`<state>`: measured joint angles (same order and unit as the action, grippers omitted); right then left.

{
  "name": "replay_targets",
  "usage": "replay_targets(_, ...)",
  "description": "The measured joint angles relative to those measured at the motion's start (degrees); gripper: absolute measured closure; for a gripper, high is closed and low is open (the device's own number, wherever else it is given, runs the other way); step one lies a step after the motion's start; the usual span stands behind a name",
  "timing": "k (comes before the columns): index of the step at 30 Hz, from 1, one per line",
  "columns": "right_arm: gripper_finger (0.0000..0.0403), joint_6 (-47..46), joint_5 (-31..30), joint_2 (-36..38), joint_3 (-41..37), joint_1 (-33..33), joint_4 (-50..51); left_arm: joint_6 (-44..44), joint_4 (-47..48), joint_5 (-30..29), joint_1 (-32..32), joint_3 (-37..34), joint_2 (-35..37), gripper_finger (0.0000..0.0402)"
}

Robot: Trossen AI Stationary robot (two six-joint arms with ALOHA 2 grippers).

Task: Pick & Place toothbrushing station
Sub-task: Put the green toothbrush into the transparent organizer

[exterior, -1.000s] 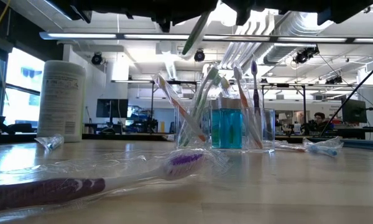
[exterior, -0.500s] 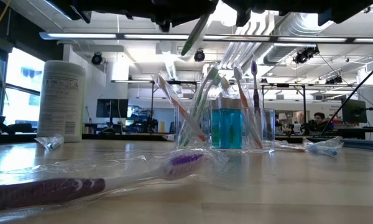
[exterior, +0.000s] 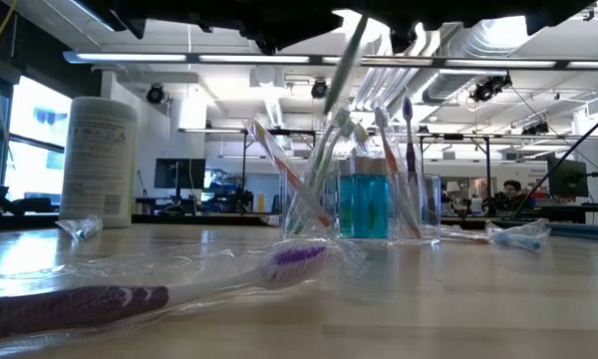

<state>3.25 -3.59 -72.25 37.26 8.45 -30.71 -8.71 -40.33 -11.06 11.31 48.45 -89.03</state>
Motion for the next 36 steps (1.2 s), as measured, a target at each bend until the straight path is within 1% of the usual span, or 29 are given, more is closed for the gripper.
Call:
replay_targets(3,0.0394,-2.2,-1.2,3.0,0.0,0.9,5.9,-0.3,2.3,0.3,0.0,0.0,0.2,0.0158)
replay_targets(6,0.0394,-3.8,-3.6,5.8,0.0,2.1,11.2,-0.2,4.9,0.2,0.0,0.0,1.3,0.0143)
replay_targets(12,0.0394,-8.8,-9.7,14.7,0.0,3.9,25.3,1.7,12.1,0.2,0.0,0.0,5.1,0.0135)
replay_targets(16,0.0394,-9.5,-16.8,17.3,0.0,3.9,28.6,4.7,18.2,0.2,0.0,0.0,7.2,0.0135)
replay_targets(18,0.0394,-9.5,-20.3,17.3,0.0,3.4,29.6,6.6,19.9,0.2,0.0,0.0,7.6,0.0135)
replay_targets(20,0.0394,-9.8,-21.9,16.4,0.0,2.4,30.1,8.6,21.9,0.2,0.0,0.0,7.6,0.0135)
replay_targets(22,0.0394,-11.1,-21.6,14.8,0.0,0.7,30.4,10.5,23.3,0.3,0.0,0.0,7.6,0.0135)
replay_targets(24,0.0394,-12.5,-21.1,12.6,0.0,-0.8,30.2,12.0,24.7,1.9,-0.1,0.0,7.6,0.0135)
replay_targets(28,0.0394,-14.7,-19.0,8.2,0.0,-3.7,29.9,12.2,27.0,3.2,0.0,0.0,7.6,0.0135)
replay_targets(34,0.0394,-18.0,-14.0,2.6,0.0,-6.9,28.6,12.9,28.3,4.9,-0.1,0.0,7.6,0.0135)
replay_targets(36,0.0394,-19.1,-13.6,0.8,0.0,-7.5,28.7,13.3,28.9,5.5,-0.1,0.0,7.6,0.0135)
